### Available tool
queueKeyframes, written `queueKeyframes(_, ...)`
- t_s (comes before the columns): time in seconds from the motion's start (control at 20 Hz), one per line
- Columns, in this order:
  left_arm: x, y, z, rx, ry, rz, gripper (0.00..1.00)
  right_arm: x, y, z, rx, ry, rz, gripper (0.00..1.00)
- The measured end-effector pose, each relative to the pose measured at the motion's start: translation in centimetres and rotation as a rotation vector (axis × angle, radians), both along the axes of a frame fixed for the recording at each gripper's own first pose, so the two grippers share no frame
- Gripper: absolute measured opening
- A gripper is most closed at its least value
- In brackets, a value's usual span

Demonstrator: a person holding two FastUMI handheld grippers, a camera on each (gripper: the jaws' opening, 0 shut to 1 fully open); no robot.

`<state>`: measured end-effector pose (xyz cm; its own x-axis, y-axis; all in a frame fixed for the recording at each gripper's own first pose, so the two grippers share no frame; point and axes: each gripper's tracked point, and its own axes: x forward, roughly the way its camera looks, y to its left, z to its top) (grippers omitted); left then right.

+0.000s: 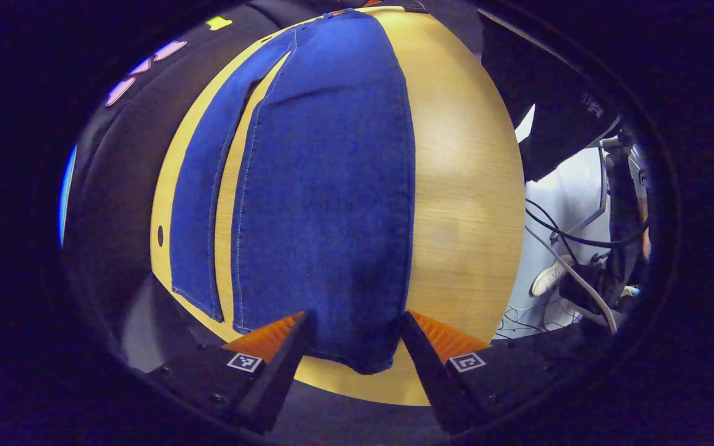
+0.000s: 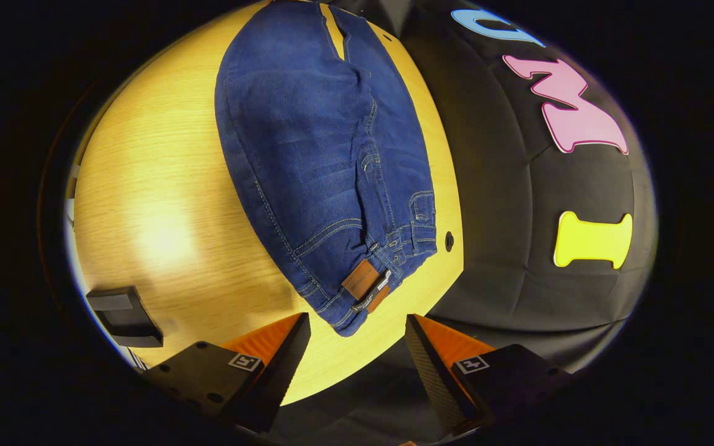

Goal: Grasp the waist and the cuffs of the jeans and fold them to make the two legs overlap; first hold the waist and fold one-third of the jeans toward the cuffs, then hold the cuffs and fold the remaining one-third in the same direction to finish folding.

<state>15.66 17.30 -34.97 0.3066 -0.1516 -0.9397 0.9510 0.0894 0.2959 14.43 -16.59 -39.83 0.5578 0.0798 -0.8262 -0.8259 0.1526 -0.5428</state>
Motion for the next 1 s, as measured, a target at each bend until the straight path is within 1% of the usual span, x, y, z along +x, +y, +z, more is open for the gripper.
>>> queueKeyframes(0.1, 0.1, -0.3, -0.2, -0.001, 0.053, -0.012, 0.9, 0.4, -0.7, -0.3, -0.004, 0.005, -0.03, 0.96)
queueKeyframes(0.2, -0.1, -0.4, -0.5, -0.011, 0.099, 0.003, 0.84, 0.9, -1.2, -0.2, -0.003, -0.005, -0.055, 0.96)
queueKeyframes(0.25, 0.0, -0.7, -0.6, -0.022, 0.082, 0.006, 0.64, 1.0, -1.3, -0.1, -0.004, -0.01, -0.059, 0.96)
queueKeyframes(0.3, 0.3, -0.7, -0.6, -0.028, 0.07, 0.009, 0.54, 0.9, -1.4, -0.2, -0.005, -0.012, -0.058, 0.96)
queueKeyframes(0.45, -0.1, -0.9, -0.8, -0.054, 0.081, 0.041, 0.34, 0.5, -1.4, -0.9, -0.021, 0.008, -0.032, 0.96)
queueKeyframes(0.5, 0.0, -1.0, -0.9, -0.053, 0.075, 0.035, 0.3, 0.5, -1.4, -1.1, -0.024, 0.008, -0.02, 0.96)
queueKeyframes(0.55, 0.3, -0.7, -1.0, -0.044, 0.056, 0.025, 0.19, 0.5, -1.2, -1.1, -0.027, 0.006, -0.005, 0.96)
queueKeyframes(0.6, 0.4, -0.8, -1.0, -0.044, 0.047, 0.017, 0.19, 0.5, -1.2, -1.2, -0.028, 0.004, 0.007, 0.96)
queueKeyframes(0.65, 0.3, -0.8, -0.8, -0.045, 0.053, 0.036, 0.1, 0.4, -1.2, -1.7, -0.033, 0.011, 0.022, 0.96)
queueKeyframes(0.7, 0.2, -1.1, -1.0, -0.05, 0.062, 0.06, 0.08, 0.1, -1.2, -2.2, -0.05, 0.029, 0.047, 0.96)
queueKeyframes(0.75, 0.3, -1.3, -1.1, -0.055, 0.07, 0.078, 0.07, -0.2, -1.1, -2.8, -0.069, 0.046, 0.089, 0.96)
queueKeyframes(0.8, 0.5, -1.0, -1.0, -0.054, 0.079, 0.089, 0.06, -0.5, -1.0, -3.3, -0.084, 0.068, 0.127, 0.96)
queueKeyframes(0.85, 0.5, -0.9, -1.1, -0.05, 0.085, 0.088, 0.02, -0.9, -0.9, -4.0, -0.096, 0.089, 0.153, 0.96)
queueKeyframes(0.9, 0.7, -0.8, -1.2, -0.043, 0.091, 0.085, 0.06, -0.5, -1.0, -3.9, -0.104, 0.087, 0.171, 0.95)
queueKeyframes(0.95, 0.6, -0.7, -1.3, -0.044, 0.097, 0.085, 0.06, -0.1, -0.9, -4.1, -0.103, 0.091, 0.172, 0.92)
queueKeyframes(1.0, 0.6, -0.8, -1.1, -0.045, 0.101, 0.089, 0.06, 0.4, -1.0, -4.4, -0.104, 0.096, 0.162, 0.93)
